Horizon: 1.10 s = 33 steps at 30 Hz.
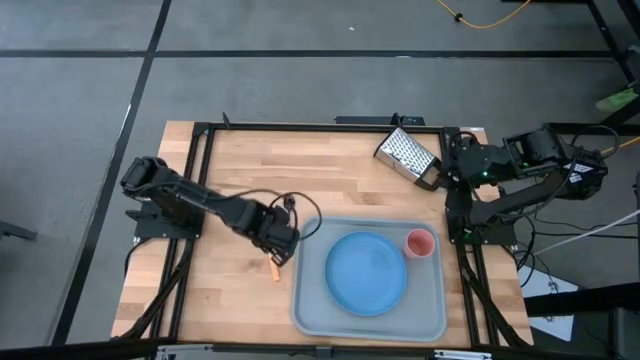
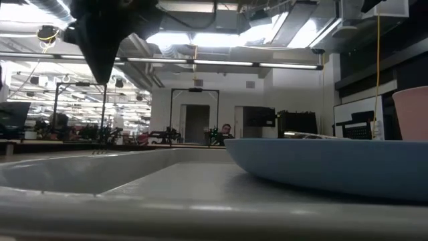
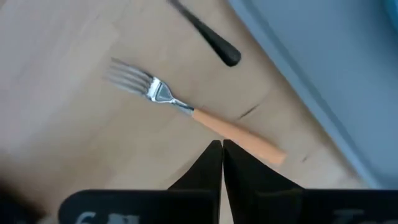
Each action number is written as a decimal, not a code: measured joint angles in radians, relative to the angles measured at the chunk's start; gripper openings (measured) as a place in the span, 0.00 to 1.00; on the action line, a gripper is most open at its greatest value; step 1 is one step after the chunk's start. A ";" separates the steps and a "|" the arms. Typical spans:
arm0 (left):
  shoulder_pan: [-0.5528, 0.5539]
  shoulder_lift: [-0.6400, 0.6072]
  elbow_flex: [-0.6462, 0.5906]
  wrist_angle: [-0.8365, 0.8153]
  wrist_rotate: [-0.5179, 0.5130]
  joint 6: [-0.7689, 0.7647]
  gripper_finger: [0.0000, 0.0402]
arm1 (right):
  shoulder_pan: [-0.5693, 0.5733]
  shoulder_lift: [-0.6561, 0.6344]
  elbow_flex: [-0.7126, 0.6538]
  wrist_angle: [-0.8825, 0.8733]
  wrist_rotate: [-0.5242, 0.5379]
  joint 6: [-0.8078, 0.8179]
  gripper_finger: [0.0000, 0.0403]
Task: Pick and place plate/cup/fork/spoon on tray
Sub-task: Put the orange fork on the gray tray to the left of the blue plate
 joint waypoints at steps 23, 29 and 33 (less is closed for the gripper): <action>-0.108 0.000 -0.001 0.228 -0.229 -0.421 0.02 | 0.000 -0.076 0.000 0.000 0.049 0.008 0.29; -0.135 0.000 0.000 0.254 -0.247 -0.406 0.05 | 0.000 -0.114 0.000 0.000 0.029 0.008 0.29; -0.153 0.000 -0.001 0.239 -0.254 -0.396 0.13 | 0.000 -0.144 0.000 0.000 0.029 0.011 0.29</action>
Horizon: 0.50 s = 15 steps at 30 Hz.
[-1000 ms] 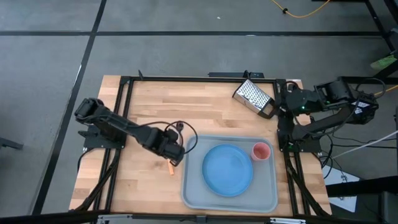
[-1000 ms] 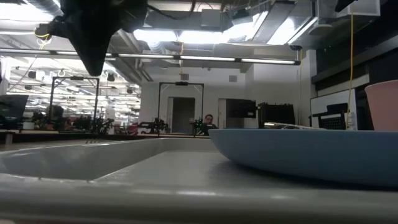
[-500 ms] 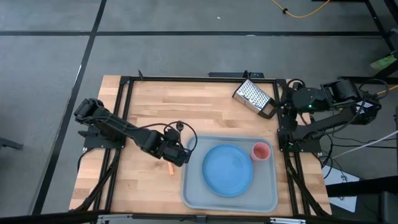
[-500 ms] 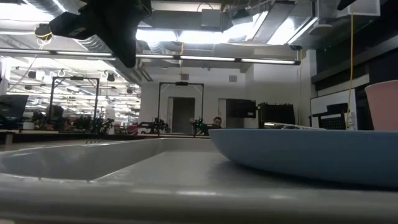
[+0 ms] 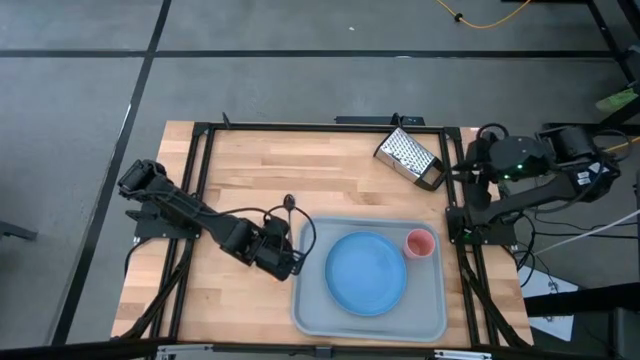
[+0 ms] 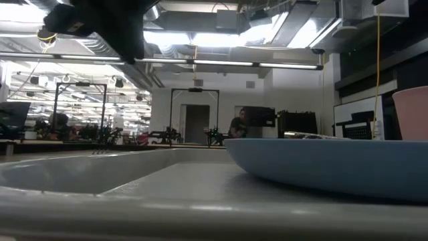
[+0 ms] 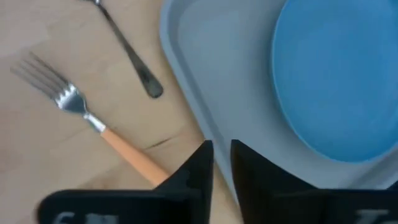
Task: Pick and place plate/cup/fork/spoon on tray
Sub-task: Put the orange fork on the gray tray to the left of the blue plate
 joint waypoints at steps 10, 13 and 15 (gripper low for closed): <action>0.008 0.040 -0.125 -0.058 0.031 -0.231 0.31 | 0.000 -0.035 0.000 -0.001 0.000 0.025 0.29; 0.010 0.046 -0.182 0.016 0.038 -0.311 0.31 | 0.000 -0.034 0.000 0.000 0.000 0.023 0.29; 0.008 0.053 -0.203 0.033 0.046 -0.349 0.31 | 0.000 -0.034 0.000 0.000 0.000 0.023 0.29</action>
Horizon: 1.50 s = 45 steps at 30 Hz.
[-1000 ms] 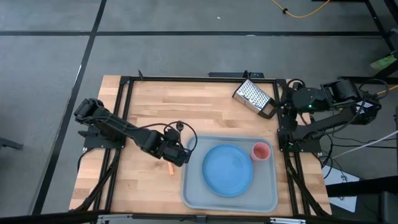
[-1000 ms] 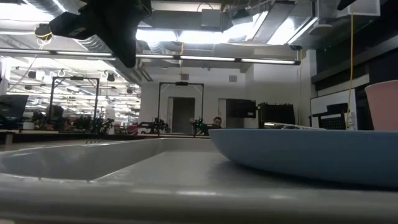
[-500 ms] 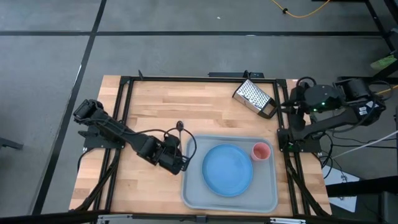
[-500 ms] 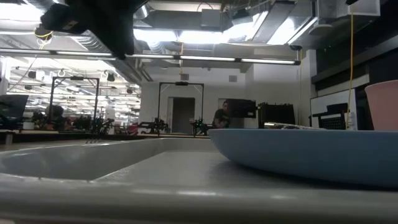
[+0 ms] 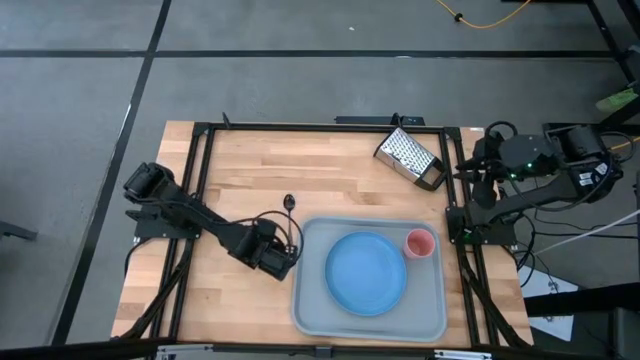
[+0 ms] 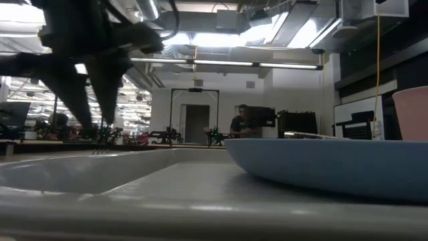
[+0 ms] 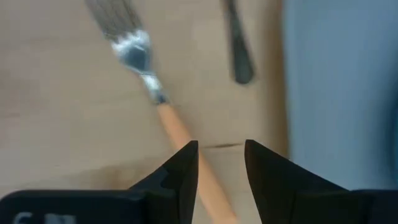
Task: Pick and place plate/cup/fork/spoon on tray
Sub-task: Put the orange fork on the gray tray to the left of the blue plate
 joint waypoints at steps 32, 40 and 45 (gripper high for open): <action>0.040 0.138 -0.002 0.005 0.044 -0.201 0.30 | 0.000 0.000 0.000 0.000 0.035 -0.017 0.29; 0.058 0.191 0.003 -0.012 0.156 -0.222 0.30 | 0.000 0.000 0.000 0.000 0.035 -0.030 0.29; 0.058 0.199 0.004 -0.011 0.176 -0.219 0.28 | 0.000 0.000 0.000 0.000 0.035 -0.030 0.29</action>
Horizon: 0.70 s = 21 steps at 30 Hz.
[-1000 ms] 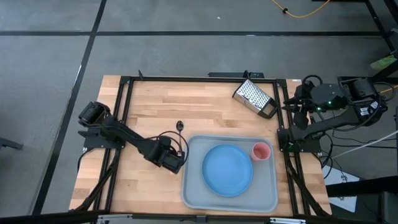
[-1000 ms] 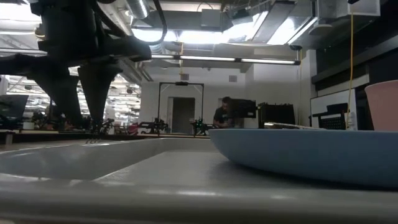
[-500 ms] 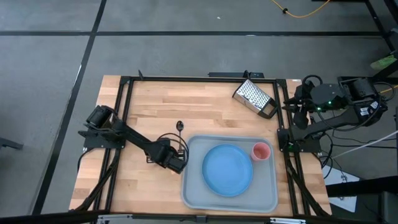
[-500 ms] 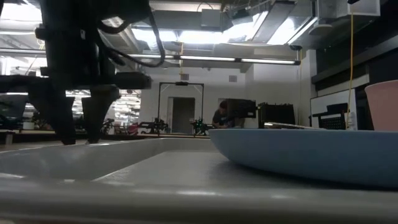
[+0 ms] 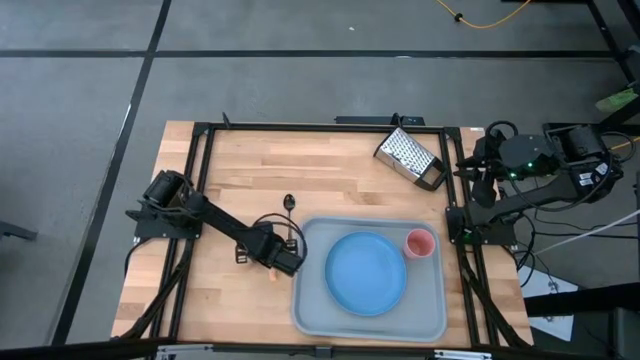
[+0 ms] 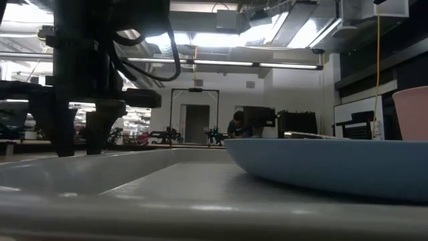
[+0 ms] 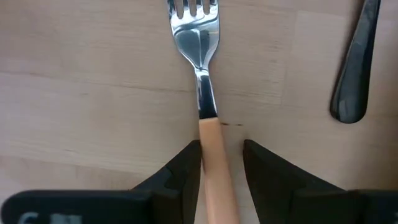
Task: Pick and place plate/cup/fork/spoon on tray
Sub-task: Put the orange fork on the gray tray to the left of the blue plate
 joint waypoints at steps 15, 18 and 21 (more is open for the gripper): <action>-0.005 -0.029 0.029 -0.020 -0.043 0.109 0.09 | 0.000 0.000 0.000 0.000 0.000 0.000 0.29; -0.005 -0.062 0.107 -0.069 -0.100 0.107 0.09 | 0.000 0.000 0.000 0.000 0.000 0.000 0.29; -0.004 -0.064 0.202 -0.094 -0.142 0.111 0.09 | 0.000 0.000 0.000 0.000 0.000 0.000 0.29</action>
